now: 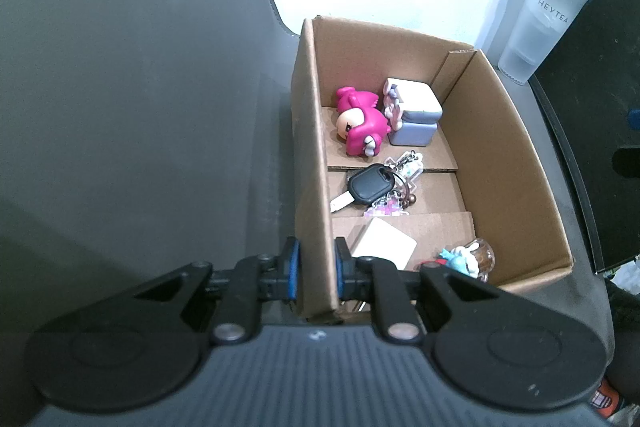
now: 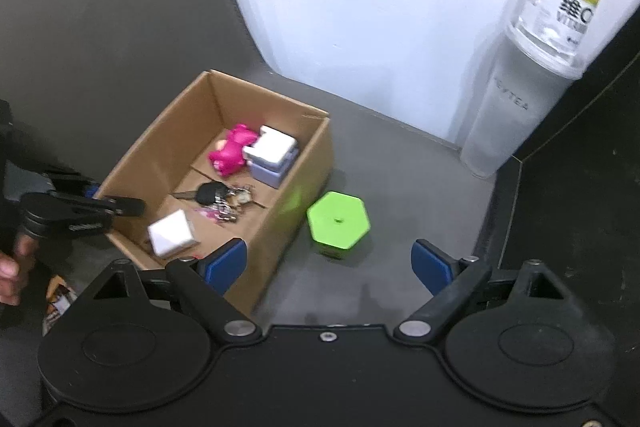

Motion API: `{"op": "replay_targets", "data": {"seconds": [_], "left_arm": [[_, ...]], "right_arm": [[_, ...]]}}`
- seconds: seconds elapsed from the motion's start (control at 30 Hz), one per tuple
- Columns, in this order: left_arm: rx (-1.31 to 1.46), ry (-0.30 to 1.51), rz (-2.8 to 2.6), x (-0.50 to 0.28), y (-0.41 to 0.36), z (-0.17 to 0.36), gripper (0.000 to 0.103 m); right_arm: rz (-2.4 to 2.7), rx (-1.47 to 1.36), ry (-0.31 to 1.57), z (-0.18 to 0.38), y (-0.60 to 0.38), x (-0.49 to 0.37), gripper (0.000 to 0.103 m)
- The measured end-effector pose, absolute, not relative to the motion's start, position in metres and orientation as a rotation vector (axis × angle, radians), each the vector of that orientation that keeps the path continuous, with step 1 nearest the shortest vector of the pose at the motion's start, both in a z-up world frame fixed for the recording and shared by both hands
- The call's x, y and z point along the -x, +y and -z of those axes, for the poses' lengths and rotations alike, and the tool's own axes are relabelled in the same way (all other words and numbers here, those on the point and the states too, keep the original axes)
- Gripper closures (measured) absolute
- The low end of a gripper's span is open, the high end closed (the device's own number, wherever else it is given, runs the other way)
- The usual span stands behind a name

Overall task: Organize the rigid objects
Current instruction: 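Move the right tool back to the lime-green hexagonal jar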

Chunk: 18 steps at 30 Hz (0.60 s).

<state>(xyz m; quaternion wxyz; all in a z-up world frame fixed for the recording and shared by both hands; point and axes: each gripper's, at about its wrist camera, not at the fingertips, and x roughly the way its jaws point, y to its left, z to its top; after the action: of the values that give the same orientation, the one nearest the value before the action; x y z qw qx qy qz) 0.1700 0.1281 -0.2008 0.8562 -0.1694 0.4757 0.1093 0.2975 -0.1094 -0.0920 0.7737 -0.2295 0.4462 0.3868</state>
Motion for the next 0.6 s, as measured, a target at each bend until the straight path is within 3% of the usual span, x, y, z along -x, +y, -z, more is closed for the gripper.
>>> {"op": "replay_targets", "data": {"seconds": [0.6], "left_arm": [[0.356, 1.0, -0.228, -0.17, 0.128, 0.201, 0.087]], "right_arm": [[-0.911, 0.598, 0.977, 0.146, -0.094, -0.317, 0.014]]}}
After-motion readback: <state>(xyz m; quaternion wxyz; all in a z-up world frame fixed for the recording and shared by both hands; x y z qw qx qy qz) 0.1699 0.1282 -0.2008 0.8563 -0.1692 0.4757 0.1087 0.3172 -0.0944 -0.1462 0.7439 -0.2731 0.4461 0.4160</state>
